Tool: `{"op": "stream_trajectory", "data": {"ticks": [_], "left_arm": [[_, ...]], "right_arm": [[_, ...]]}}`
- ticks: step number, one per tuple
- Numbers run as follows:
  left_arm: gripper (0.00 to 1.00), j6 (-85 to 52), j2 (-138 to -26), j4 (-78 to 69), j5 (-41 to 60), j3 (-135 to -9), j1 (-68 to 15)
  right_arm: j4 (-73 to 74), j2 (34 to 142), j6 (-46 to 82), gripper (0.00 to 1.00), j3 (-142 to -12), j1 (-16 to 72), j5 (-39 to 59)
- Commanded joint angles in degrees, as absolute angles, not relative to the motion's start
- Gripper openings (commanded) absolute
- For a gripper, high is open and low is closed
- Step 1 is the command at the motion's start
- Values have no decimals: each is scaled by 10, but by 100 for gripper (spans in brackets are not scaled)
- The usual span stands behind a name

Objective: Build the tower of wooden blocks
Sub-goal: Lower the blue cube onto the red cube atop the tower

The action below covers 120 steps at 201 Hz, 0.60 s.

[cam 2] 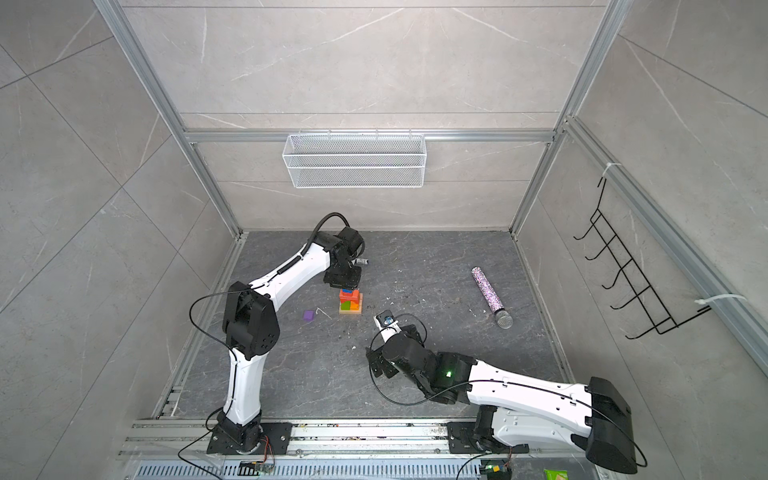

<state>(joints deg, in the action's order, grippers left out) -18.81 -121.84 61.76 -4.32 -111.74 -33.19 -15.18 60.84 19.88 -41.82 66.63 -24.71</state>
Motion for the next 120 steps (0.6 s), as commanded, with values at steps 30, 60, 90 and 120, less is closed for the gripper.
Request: {"op": "stream_trajectory", "data": {"ticks": [30, 60, 90, 120], "left_arm": [[33, -180, -1214, 632, -44, -1126, -333], [33, -180, -1214, 633, -43, -1126, -333], [34, -183, -1210, 633, -43, -1125, -336], [36, -185, -1209, 633, -46, -1125, -339]], "right_arm": [[-156, 613, 204, 96, -417, 670, -257], [-155, 614, 205, 96, -417, 670, -256], [-156, 614, 205, 96, -417, 670, -256], [-156, 615, 206, 96, -418, 670, -254]]}}
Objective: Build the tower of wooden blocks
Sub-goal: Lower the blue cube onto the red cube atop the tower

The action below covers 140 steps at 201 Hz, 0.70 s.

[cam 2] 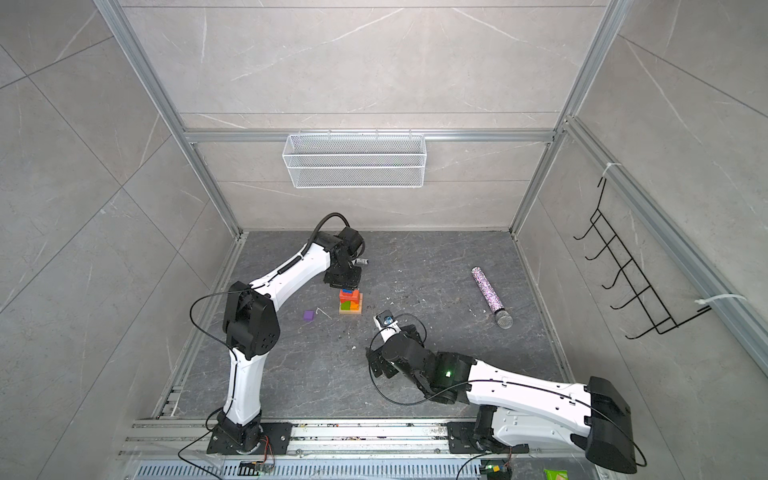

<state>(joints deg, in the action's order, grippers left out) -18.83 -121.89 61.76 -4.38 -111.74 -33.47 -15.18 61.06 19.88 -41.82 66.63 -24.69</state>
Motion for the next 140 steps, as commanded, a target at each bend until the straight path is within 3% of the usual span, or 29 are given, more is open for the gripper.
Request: {"op": "stream_trajectory", "data": {"ticks": [1, 140], "left_arm": [[36, -185, -1209, 633, -46, -1125, -339], [37, -192, -1206, 638, -66, -1121, -340]], "right_arm": [[-156, 615, 206, 96, -418, 670, -255], [-155, 617, 207, 96, -418, 670, -254]]}}
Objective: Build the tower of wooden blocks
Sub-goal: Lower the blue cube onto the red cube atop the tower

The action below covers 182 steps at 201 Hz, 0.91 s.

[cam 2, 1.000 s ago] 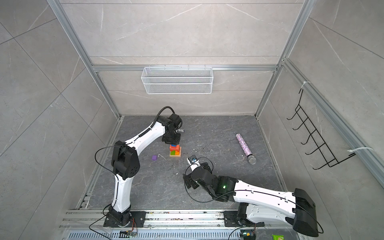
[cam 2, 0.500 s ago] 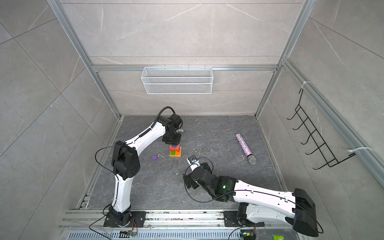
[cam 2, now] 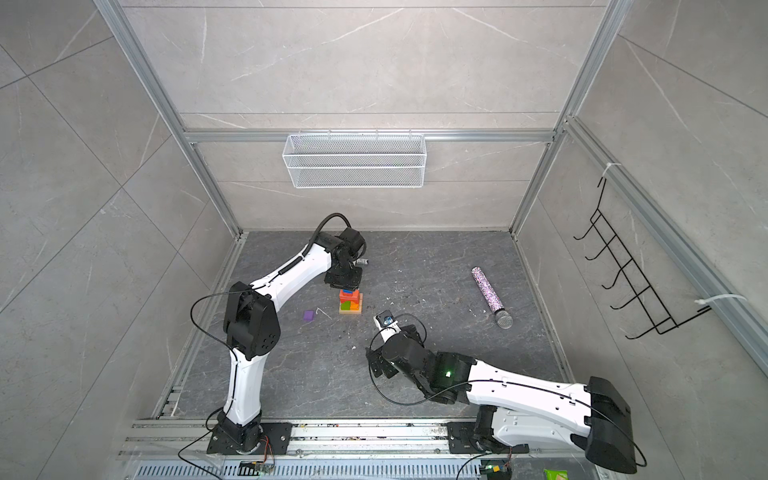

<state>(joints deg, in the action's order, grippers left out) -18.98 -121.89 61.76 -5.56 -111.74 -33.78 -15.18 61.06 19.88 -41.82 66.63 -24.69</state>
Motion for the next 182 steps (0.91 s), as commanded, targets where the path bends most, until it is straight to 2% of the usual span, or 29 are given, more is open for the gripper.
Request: {"op": "stream_trajectory", "data": {"ticks": [1, 182], "left_arm": [[37, -192, -1206, 638, -66, -1121, -340], [41, -203, -1207, 640, -41, -1108, -339]], "right_arm": [[-155, 617, 207, 96, -418, 670, -254], [-155, 622, 202, 96, -423, 670, -254]]}}
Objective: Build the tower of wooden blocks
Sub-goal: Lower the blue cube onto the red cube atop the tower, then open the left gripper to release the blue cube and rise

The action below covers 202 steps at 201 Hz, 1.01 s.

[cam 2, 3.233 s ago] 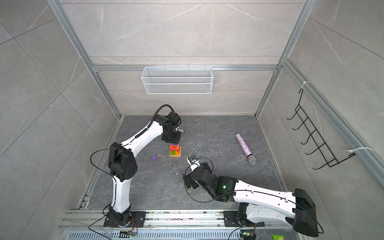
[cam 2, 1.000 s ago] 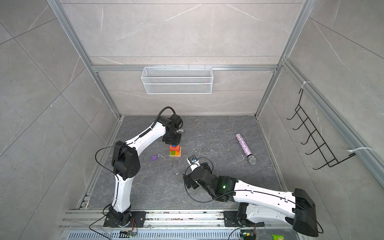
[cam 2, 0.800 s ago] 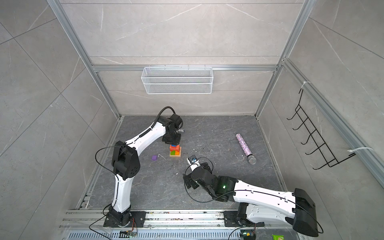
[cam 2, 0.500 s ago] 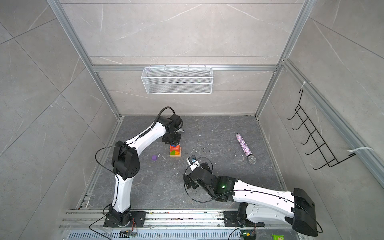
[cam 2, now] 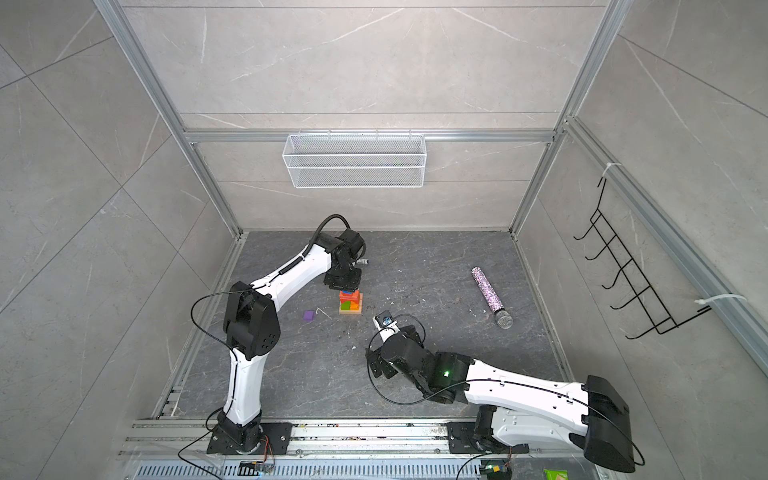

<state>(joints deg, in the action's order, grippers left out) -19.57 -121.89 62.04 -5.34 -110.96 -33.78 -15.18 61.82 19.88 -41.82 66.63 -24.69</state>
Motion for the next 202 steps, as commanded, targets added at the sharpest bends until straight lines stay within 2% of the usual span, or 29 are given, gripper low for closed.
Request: {"op": "stream_trajectory", "data": {"ticks": [1, 84, 117, 134, 140, 152, 186, 202], "left_arm": [[42, -203, -1207, 640, -42, -1108, -339], [49, -211, -1201, 640, -42, -1103, -340], [56, -214, -1193, 636, -42, -1102, -340], [67, -212, -1191, 637, -42, -1108, -340], [75, -213, -1189, 636, -42, -1107, -340], [86, -214, -1184, 634, -45, -1108, -340], [99, -212, -1172, 635, -48, -1109, -342], [100, -211, -1164, 633, -48, -1107, -344]], "right_arm": [[-155, 622, 202, 96, -424, 670, -254], [-155, 620, 205, 96, -420, 670, -253], [-154, 620, 206, 96, -420, 670, -252], [-154, 621, 207, 96, -421, 670, -249], [-155, 621, 207, 96, -421, 670, -248], [-155, 620, 207, 96, -419, 670, -248], [-156, 614, 207, 96, -419, 670, -249], [-155, 614, 207, 96, -418, 670, -250]]}}
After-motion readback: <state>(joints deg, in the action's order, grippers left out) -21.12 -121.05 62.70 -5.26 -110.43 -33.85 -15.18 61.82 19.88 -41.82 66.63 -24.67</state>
